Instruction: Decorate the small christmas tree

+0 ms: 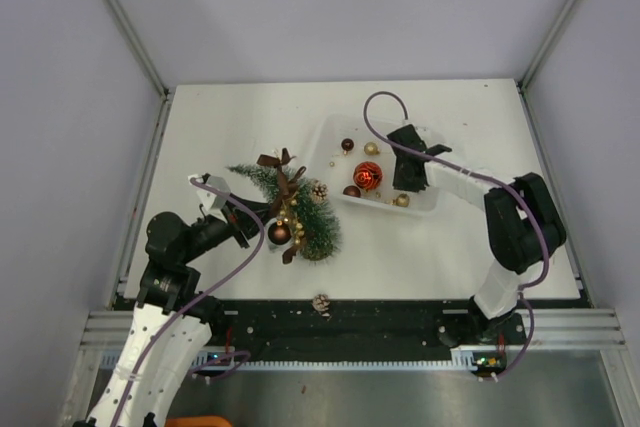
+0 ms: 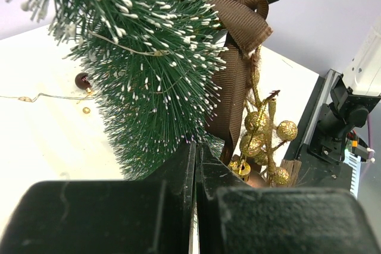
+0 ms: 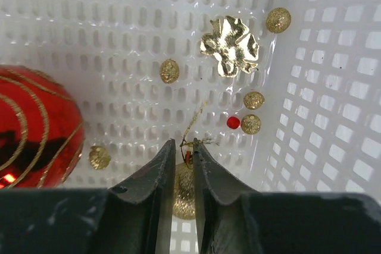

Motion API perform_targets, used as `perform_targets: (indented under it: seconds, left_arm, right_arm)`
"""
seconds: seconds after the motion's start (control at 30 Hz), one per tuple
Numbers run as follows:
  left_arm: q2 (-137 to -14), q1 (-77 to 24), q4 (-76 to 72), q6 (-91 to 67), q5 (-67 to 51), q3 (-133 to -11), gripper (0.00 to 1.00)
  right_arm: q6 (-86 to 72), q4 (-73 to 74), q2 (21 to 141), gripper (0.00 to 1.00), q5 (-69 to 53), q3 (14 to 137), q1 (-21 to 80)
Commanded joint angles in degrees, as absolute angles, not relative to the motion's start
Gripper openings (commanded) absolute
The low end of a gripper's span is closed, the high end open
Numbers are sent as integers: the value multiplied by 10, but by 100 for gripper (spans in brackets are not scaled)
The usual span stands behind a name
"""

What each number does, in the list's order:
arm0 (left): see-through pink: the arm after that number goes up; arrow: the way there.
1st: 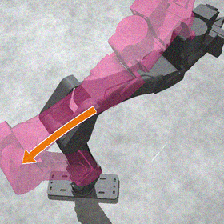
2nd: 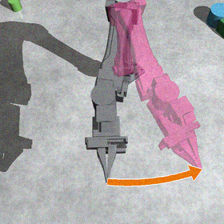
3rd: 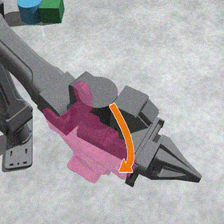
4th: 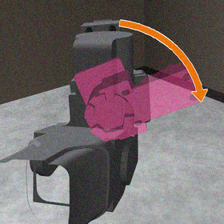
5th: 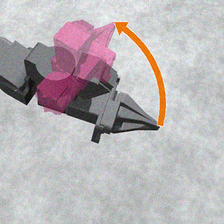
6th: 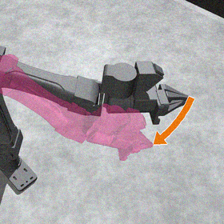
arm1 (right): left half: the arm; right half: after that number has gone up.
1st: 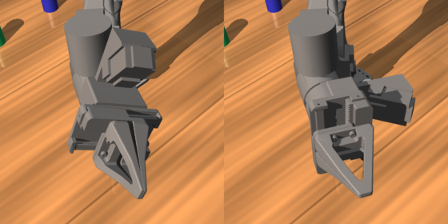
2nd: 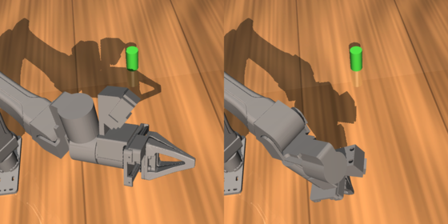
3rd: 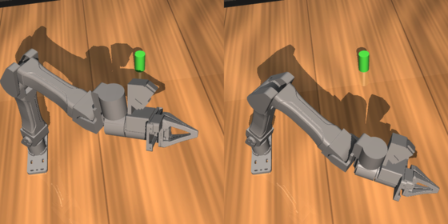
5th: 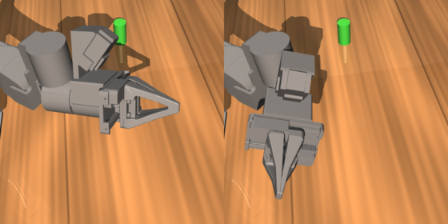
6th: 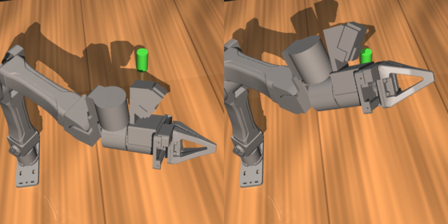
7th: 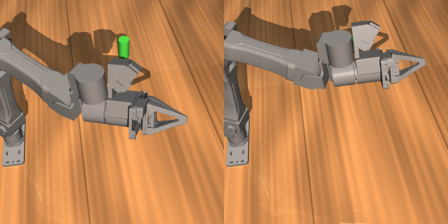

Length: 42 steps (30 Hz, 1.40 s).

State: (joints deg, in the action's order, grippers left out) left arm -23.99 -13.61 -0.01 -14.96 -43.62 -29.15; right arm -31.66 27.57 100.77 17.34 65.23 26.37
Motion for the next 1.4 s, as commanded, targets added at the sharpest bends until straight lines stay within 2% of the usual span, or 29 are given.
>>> perform_targets:
  seconds: [0.0,0.13,0.27,0.6,1.03,1.17,1.27,1.37]
  left_arm:
    - [-236,-139,-36,-152,-428,-291,0]
    - [-237,-139,-43,-152,-425,-289,0]
    - [-233,-139,-46,-155,-426,-282,0]
    - [-225,-139,-33,-154,-431,-281,0]
    - [-236,-139,-16,-151,-405,-284,0]
    - [-242,-139,-16,-152,-392,-280,0]
    - [-244,-139,-16,-153,-391,-281,0]
    - [-244,-139,-13,-154,-391,-284,0]
  right_arm:
    - [-310,274,933,13,163,660,260]
    - [-299,285,911,4,170,670,260]
    - [-287,291,914,0,187,678,261]
    - [-265,293,1000,0,232,736,260]
    - [-265,248,1059,0,202,777,261]
    - [-258,229,1074,4,192,781,262]
    - [-256,213,1078,16,186,779,262]
    - [-252,200,1073,33,180,772,261]
